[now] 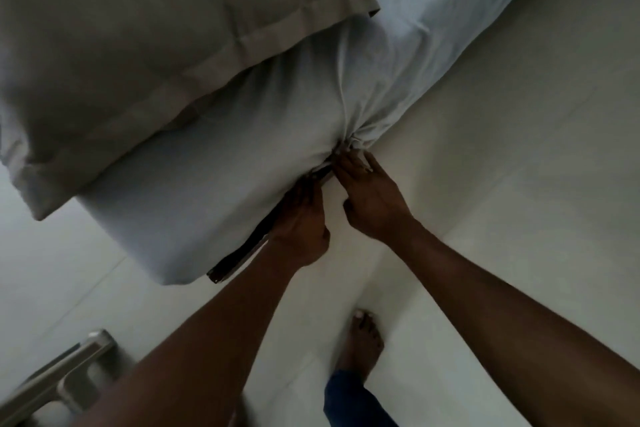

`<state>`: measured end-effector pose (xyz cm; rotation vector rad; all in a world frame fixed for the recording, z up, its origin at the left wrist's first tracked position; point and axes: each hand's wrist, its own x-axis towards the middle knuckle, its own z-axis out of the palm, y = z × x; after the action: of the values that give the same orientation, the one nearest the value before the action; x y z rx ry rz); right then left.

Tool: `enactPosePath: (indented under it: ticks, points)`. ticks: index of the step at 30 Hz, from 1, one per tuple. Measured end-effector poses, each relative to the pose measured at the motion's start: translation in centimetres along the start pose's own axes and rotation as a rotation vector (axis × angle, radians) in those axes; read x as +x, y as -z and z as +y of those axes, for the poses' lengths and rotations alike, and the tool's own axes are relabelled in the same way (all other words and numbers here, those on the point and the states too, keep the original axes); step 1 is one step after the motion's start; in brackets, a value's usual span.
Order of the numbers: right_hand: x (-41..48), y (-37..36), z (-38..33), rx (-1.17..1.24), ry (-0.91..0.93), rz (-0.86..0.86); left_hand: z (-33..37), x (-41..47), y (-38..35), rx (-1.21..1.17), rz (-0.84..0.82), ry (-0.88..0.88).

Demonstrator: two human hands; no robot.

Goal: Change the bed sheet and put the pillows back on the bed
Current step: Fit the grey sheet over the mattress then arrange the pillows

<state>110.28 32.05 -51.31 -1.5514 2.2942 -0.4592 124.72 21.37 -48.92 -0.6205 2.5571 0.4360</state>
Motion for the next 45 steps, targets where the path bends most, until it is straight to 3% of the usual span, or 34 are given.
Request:
enactPosePath:
  ticks: [3,10,18,22,24,27,31,33,35,39,42,45]
  points:
    - [-2.5,1.1,1.6,-0.055,0.027,-0.053,0.9,0.1,0.5,-0.021,-0.008,0.053]
    - [7.1,1.9,5.7,-0.270,0.061,-0.275,3.0,1.4,1.3,-0.108,0.139,0.027]
    - [1.0,2.5,5.5,-0.102,0.105,-0.106,5.4,6.6,0.2,-0.262,0.172,0.126]
    - [5.4,2.8,7.8,-0.166,0.154,-0.148,7.0,7.0,-0.8,-0.261,0.159,0.193]
    - [6.3,2.7,7.6,-0.186,0.134,-0.201,7.2,6.4,-0.7,-0.319,0.251,0.209]
    - [4.7,2.7,7.2,-0.131,0.115,-0.187,7.1,2.1,-0.9,-0.425,0.398,0.370]
    - [1.6,2.8,5.6,-0.058,0.248,-0.247,3.2,-6.2,-3.5,-0.346,0.373,0.686]
    - [1.8,2.0,4.1,-0.077,0.345,-0.252,0.2,-7.7,-4.8,-0.198,0.338,0.678]
    - [4.1,1.9,3.3,-0.084,0.313,-0.244,-1.2,-6.9,-5.3,-0.105,0.340,0.654]
    - [5.7,2.3,2.9,-0.137,0.276,-0.390,2.6,-3.7,-3.6,-0.210,0.404,0.709]
    - [3.1,3.8,5.5,-0.060,0.347,-0.226,6.9,-1.3,-2.5,-0.300,0.533,0.541]
    - [4.3,6.0,9.2,-0.147,0.279,-0.134,9.5,2.1,-0.9,-0.359,0.588,0.420]
